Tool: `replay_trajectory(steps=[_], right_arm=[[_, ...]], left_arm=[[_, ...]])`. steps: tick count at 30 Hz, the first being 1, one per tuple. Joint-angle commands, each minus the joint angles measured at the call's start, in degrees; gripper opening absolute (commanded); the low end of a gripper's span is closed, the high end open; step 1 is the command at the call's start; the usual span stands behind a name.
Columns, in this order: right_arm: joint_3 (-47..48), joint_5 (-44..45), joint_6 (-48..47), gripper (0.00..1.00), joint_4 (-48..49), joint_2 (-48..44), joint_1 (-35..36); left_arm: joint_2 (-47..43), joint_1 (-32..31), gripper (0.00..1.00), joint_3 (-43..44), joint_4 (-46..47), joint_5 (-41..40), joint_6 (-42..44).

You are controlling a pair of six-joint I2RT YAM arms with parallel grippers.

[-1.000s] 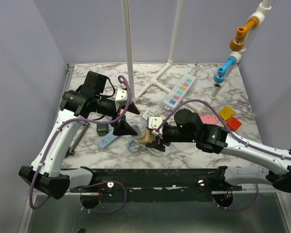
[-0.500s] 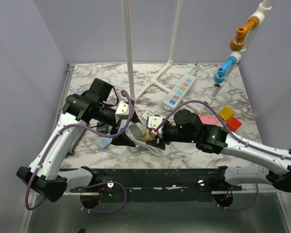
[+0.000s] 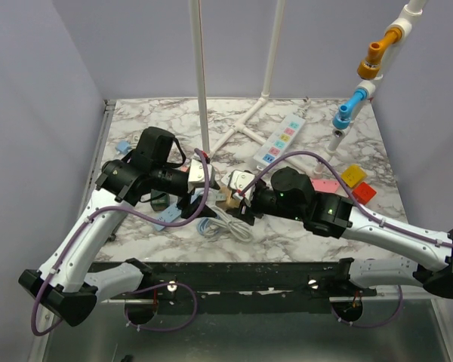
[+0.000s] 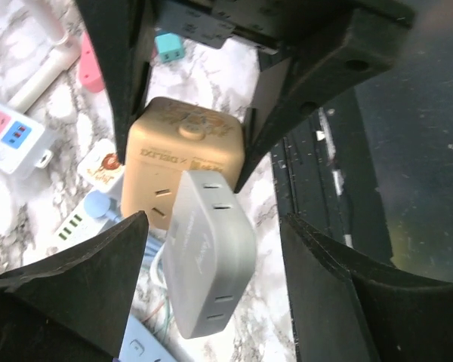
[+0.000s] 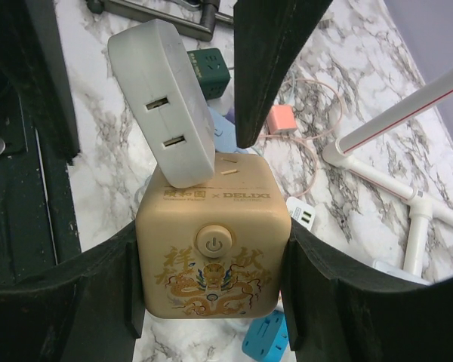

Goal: Pull the plug off the socket
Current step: Remove the plug from the socket.

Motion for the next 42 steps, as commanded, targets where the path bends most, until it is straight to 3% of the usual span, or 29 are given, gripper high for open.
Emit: replay_trajectory(steps=[1,5,10,16,25,34,42], right_arm=[[2.87,-2.13,0.29,0.01,3.10,0.40,0.01],[2.91,-3.07,0.12,0.01,1.56,0.36,0.01],[2.03,-4.23,-0.07,0.01,0.46,-0.70,0.12],[2.21,-4.80,-0.14,0.01,-0.99,-0.47,0.07],[-4.09,-3.85,1.58,0.01,-0.11,-2.07,0.07],[-8.91,-3.70,3.97,0.01,-2.86,-4.43,0.08],[-5.22,-6.73,3.53,0.01,-10.97,0.07,0.07]], left_arm=[[-0.50,-0.41,0.68,-1.14,6.06,-6.96,-2.28],[-0.33,-0.38,0.47,-1.20,5.53,-7.84,0.14],[0.56,-0.39,0.37,0.21,1.55,-7.49,3.84],[1.37,-0.43,0.01,1.59,0.34,-6.83,4.26],[0.49,0.66,0.00,3.97,2.63,-8.88,2.57],[1.85,8.22,0.00,12.00,-5.10,-3.79,8.81],[4.36,9.29,0.00,16.18,-14.67,-3.49,15.25]])
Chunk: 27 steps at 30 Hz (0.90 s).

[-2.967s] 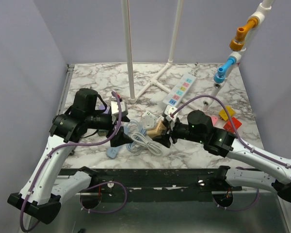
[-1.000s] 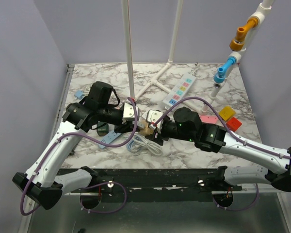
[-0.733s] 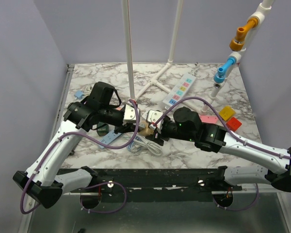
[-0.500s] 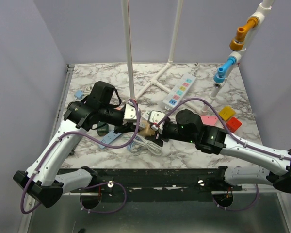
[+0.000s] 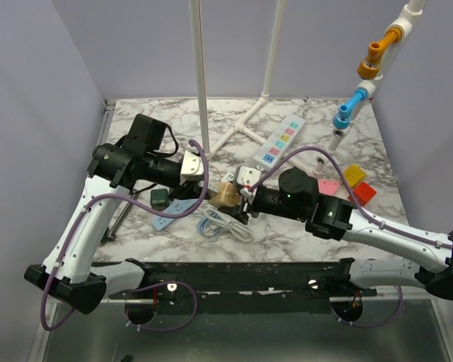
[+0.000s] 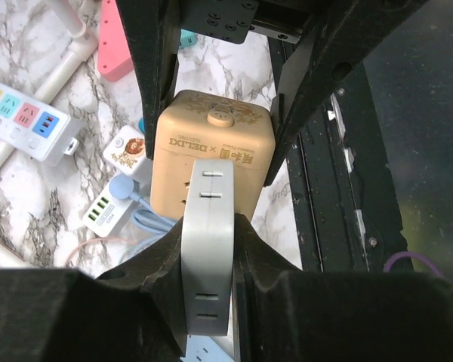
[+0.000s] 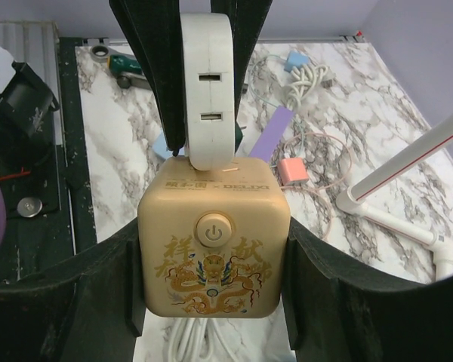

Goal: Pull the plug off the socket
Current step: Remove the plug from the socket, then place the plug at the corner of the board.

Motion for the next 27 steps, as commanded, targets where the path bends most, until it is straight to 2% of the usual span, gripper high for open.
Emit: replay_trajectory(steps=[1,6,11,14,17,21,24,27], right_arm=[[-0.92,-2.79,-1.01,0.01,-22.52,2.59,0.39],[-0.49,-4.06,-1.14,0.01,-24.10,4.05,0.35],[-0.41,-5.72,-0.36,0.01,-25.19,4.91,0.36],[0.69,-3.04,1.80,0.01,-25.17,5.09,0.40],[0.94,6.75,6.30,0.01,-22.74,3.08,0.27],[0.39,19.29,14.70,0.01,-22.15,2.86,-1.53],[0.73,20.83,24.46,0.01,-24.77,3.64,-9.83],[0.01,17.35,32.91,0.01,-26.70,2.38,-20.73]], left_arm=[[-0.51,3.81,0.00,5.01,-2.51,-2.94,5.42],[0.57,3.55,0.00,7.50,-8.03,-5.09,10.27],[0.03,3.55,0.00,7.70,-8.76,-6.90,12.44],[0.08,3.64,0.00,6.79,-8.02,-8.56,11.28],[-0.63,5.34,0.00,2.76,-2.44,-10.32,6.09],[1.98,11.14,0.00,-0.57,8.31,-14.85,-9.16],[7.95,18.64,0.01,2.54,9.28,-13.76,-16.38],[12.55,24.00,0.08,3.71,11.44,-15.70,-21.35]])
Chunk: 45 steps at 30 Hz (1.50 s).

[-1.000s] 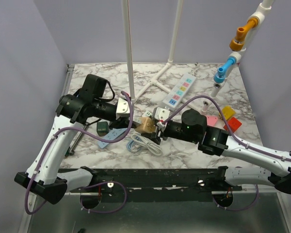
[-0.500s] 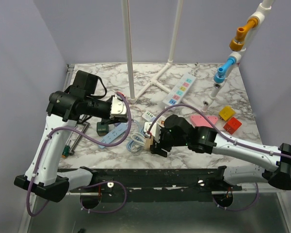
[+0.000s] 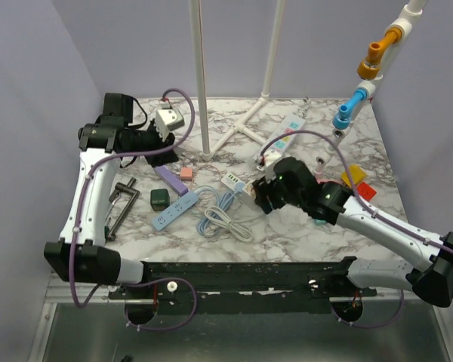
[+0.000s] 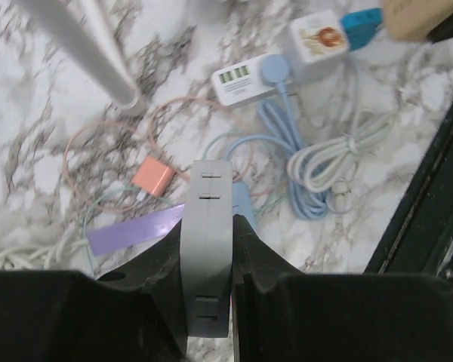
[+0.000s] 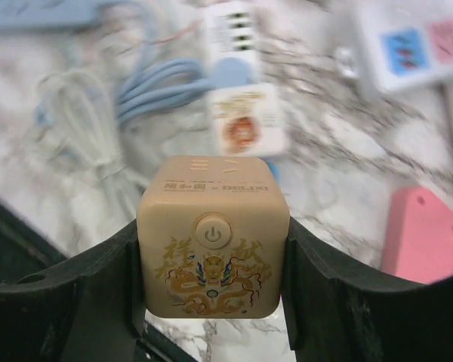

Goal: Pull the plug off the socket
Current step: Place the plug at the corner of the board.

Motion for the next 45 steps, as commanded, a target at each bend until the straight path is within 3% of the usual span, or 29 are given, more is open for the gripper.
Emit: replay_trajectory(steps=[1,8,16,21,23,32,34,36,37,39,42,45], right_arm=[[-0.15,2.11,17.22,0.01,-2.80,-2.22,-14.89],[-7.05,4.96,31.12,0.01,-4.16,-6.03,-23.31],[-16.14,0.05,37.55,0.01,-1.69,-4.09,-29.29],[-18.50,-0.49,40.99,0.17,0.21,-3.92,-30.54],[-19.98,-0.82,43.32,0.28,1.88,-4.53,-30.67],[-27.05,4.21,50.25,0.49,7.44,-5.87,-31.09],[-27.00,5.55,50.56,0.53,7.47,-6.26,-31.19],[-26.40,7.16,50.47,0.61,6.69,-6.48,-31.19],[-25.99,8.35,50.49,0.68,6.05,-6.78,-31.25],[-25.39,10.59,50.78,0.99,4.31,-7.87,-31.33],[-23.90,11.71,49.96,1.00,2.36,-9.96,-31.27],[-21.21,9.75,46.69,1.00,0.75,-11.41,-31.29]], left_arm=[[6.70,8.34,0.08,1.77,7.40,-5.59,-12.30],[19.04,11.94,0.07,1.06,11.17,-20.60,-16.58],[22.24,13.45,0.06,-3.57,16.87,-24.38,-18.17],[23.75,13.45,0.11,-6.90,18.69,-26.44,-18.68],[24.28,13.55,0.16,-7.85,19.46,-26.84,-19.01],[22.89,13.59,0.41,-12.03,21.69,-26.07,-18.31],[22.48,13.58,0.48,-12.41,21.65,-25.84,-17.95],[22.08,13.59,0.61,-12.76,21.37,-25.43,-17.39],[21.70,13.54,0.65,-13.08,21.37,-25.23,-17.20],[20.71,13.63,0.74,-13.31,20.85,-24.73,-16.76],[18.19,13.56,0.98,-13.29,19.44,-24.07,-15.39],[14.52,13.68,0.99,-11.60,16.98,-23.42,-14.13]])
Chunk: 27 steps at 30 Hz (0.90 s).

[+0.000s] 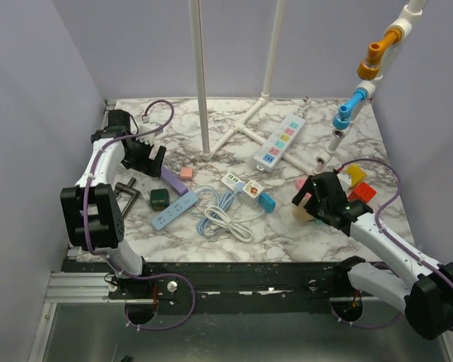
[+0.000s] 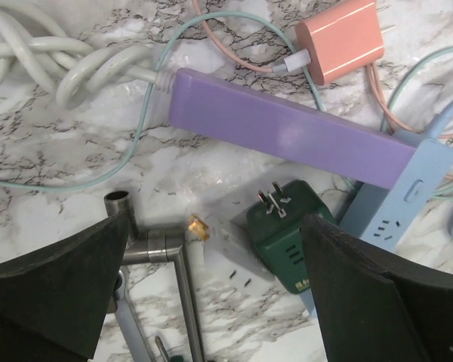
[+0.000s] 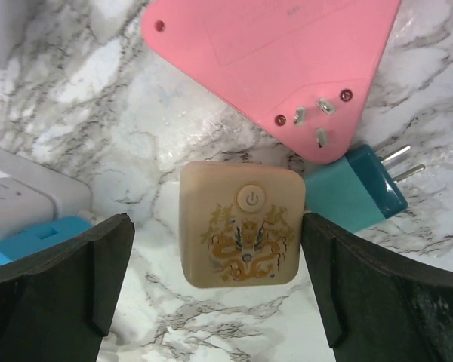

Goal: Pull the plug off the socket
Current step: Place the plug at the corner of the board, then remove the plug from the socket.

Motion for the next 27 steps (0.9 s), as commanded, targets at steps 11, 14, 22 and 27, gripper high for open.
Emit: replay_trajectory(steps=[11,14,22,27], right_arm=[[15.73,3.94,-12.00,1.00,-12.45,-3.38,0.43],[15.65,0.35,-16.12,1.00,-8.10,-5.11,2.63],[27.23,12.20,-25.60,1.00,-5.84,13.71,24.81],[25.86,6.11,-34.98,1.00,6.46,16.76,25.12]], left_arm=[[-11.32,0.26,0.99,18.03,-21.92,11.80,4.46],[-12.23,-0.01,0.99,17.62,-22.76,14.04,4.91],[-14.28,-2.88,0.98,13.29,-22.26,19.39,6.20],[-13.62,-2.90,0.98,13.16,-24.63,22.64,8.61]])
